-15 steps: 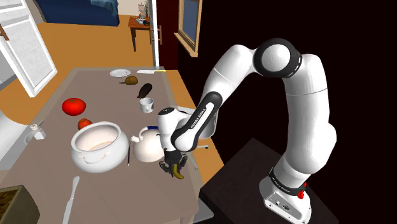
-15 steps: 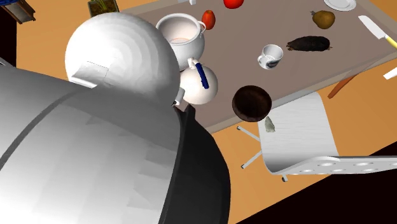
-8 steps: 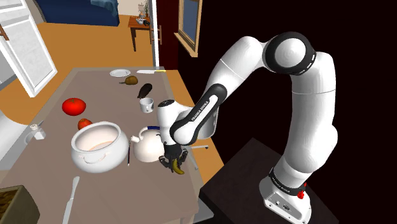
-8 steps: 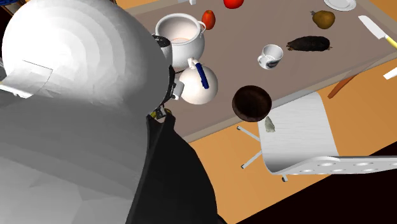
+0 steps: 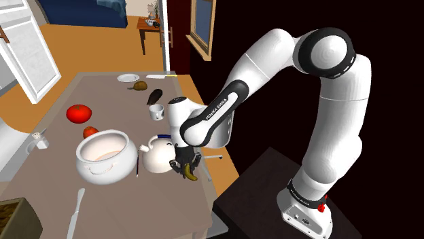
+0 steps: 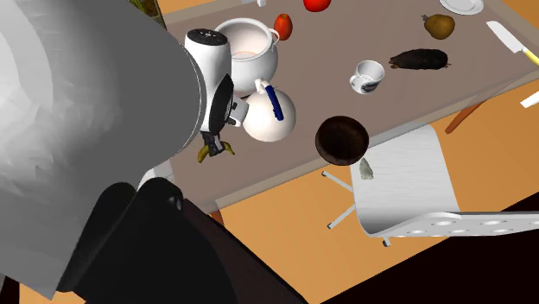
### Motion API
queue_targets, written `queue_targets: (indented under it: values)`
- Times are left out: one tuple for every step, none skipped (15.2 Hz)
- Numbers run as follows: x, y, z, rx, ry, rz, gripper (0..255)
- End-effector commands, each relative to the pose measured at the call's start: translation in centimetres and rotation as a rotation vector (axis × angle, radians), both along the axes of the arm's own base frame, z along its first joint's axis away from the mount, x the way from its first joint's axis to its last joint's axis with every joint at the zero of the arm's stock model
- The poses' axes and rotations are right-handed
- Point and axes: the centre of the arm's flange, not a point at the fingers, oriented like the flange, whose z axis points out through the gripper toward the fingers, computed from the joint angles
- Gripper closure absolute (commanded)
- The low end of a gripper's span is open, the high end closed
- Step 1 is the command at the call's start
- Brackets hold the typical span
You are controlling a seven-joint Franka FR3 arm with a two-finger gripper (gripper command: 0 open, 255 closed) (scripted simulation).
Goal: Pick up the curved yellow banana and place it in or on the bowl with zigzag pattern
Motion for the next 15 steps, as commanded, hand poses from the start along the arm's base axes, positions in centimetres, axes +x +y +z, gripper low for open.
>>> queue_targets:
  values:
    - [0.0, 0.1, 1.0, 0.0, 0.001, 0.0, 255]
    - [0.0, 0.1, 1.5, 0.0, 0.001, 0.0, 255]
    - [0.0, 0.1, 1.8, 0.0, 0.001, 0.0, 255]
    - [1.0, -0.8, 1.8, 0.0, 0.001, 0.0, 255]
    - [2.0, -1.6, 1.8, 0.0, 0.001, 0.0, 255]
    - [3.0, -2.5, 1.8, 0.0, 0.001, 0.0, 255]
    - [4.1, -3.3, 1.8, 0.0, 0.001, 0.0, 255]
    - [5.1, -4.2, 1.8, 0.0, 0.001, 0.0, 255]
    - [6.1, -5.0, 1.8, 0.0, 0.001, 0.0, 255]
    - [7.1, -5.9, 1.8, 0.0, 0.001, 0.0, 255]
    - [8.1, -6.7, 1.9, 0.0, 0.001, 0.0, 255]
    - [9.1, -7.6, 1.9, 0.0, 0.001, 0.0, 255]
    - [10.1, -8.4, 1.9, 0.0, 0.001, 0.0, 255]
    - [11.1, -9.3, 1.9, 0.0, 0.001, 0.0, 255]
    - [12.1, -10.1, 1.9, 0.0, 0.001, 0.0, 255]
